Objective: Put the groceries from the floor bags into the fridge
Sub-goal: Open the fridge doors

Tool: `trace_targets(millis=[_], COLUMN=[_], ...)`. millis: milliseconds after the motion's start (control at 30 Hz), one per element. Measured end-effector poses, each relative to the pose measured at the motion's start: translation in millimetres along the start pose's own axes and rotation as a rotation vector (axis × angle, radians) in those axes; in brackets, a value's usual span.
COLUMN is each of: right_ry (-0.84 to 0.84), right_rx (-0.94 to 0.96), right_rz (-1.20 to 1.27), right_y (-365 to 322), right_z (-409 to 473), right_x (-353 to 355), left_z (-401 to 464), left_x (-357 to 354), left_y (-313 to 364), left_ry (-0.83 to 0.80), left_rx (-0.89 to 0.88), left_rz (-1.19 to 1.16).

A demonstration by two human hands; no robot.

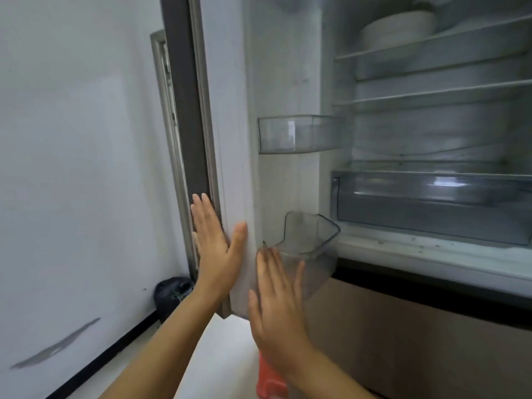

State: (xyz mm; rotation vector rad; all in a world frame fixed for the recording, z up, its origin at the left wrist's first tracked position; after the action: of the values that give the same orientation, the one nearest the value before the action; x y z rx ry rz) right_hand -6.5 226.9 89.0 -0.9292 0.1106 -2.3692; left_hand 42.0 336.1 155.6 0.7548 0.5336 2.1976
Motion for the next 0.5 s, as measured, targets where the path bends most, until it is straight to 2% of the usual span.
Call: trace_targets(millis=[267, 400, 500], right_ry=[-0.039, -0.134, -0.251], right_rx=[0.019, 0.004, 0.058], right_rz=[-0.126, -0.096, -0.123], right_y=[-38, -47, -54], right_z=[20, 28, 32], right_x=[-43, -51, -49], left_z=[28, 33, 33], left_x=[12, 17, 19], left_y=[-41, -50, -56], left_ry=[-0.053, -0.043, -0.056], left_rx=[0.013, 0.039, 0.132], left_rz=[-0.136, -0.172, -0.177])
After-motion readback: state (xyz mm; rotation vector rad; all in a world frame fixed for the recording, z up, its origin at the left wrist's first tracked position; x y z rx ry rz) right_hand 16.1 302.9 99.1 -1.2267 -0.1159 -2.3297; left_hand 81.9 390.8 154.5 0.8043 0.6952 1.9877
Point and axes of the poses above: each hand's wrist, its own z-axis towards the middle knuckle, its own x-axis out of the back of the hand, y = z × x, the point moved 5 cm from there along z, towards the middle knuckle, and after that the axes turned 5 degrees about z, right-handed, at the moved point
